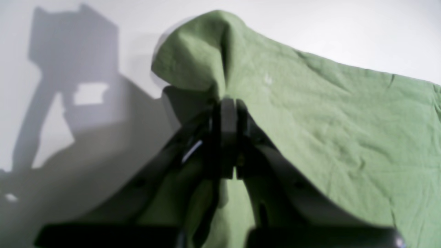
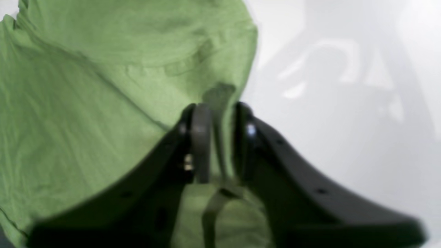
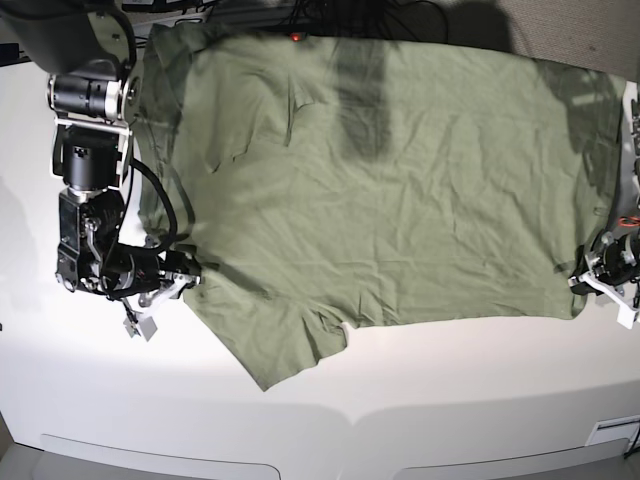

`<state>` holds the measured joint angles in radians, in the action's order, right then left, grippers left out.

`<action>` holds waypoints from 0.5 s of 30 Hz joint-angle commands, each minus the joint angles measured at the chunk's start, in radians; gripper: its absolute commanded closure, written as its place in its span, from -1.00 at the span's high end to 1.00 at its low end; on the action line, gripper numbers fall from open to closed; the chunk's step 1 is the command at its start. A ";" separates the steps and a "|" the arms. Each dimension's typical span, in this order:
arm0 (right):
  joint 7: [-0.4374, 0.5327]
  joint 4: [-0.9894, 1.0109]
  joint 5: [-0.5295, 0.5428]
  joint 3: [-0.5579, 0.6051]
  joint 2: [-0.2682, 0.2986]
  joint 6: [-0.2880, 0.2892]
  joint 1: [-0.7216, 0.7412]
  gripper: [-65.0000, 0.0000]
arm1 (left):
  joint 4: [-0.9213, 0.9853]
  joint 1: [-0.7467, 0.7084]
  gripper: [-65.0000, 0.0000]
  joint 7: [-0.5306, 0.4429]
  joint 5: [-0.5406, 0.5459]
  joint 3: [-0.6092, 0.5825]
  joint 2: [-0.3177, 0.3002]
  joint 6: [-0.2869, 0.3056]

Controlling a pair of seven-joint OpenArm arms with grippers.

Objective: Fold the T-shirt properly
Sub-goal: 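Lift the hem corners slightly with both grippers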

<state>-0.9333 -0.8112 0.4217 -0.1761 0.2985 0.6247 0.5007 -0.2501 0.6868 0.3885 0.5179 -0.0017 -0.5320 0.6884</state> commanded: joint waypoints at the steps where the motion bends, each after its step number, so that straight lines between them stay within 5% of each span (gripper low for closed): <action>1: 0.009 -0.010 0.009 -0.001 0.010 0.005 0.029 -0.84 | -0.012 0.031 -1.00 -0.024 0.018 0.001 -0.019 0.010; 3: 0.013 -0.010 0.009 -0.001 0.010 0.005 0.029 -1.00 | -0.011 0.031 -1.00 -0.023 0.018 0.001 -0.019 0.010; 15: 0.047 -0.010 -0.018 -0.001 0.012 0.004 0.098 -1.00 | -0.129 0.036 -1.00 0.026 0.033 0.001 0.026 0.010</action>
<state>-0.9051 -0.8059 0.3943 -0.1761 0.2993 0.6247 0.5663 -0.3607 0.6891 0.4335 0.5312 -0.0017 -0.4900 0.6880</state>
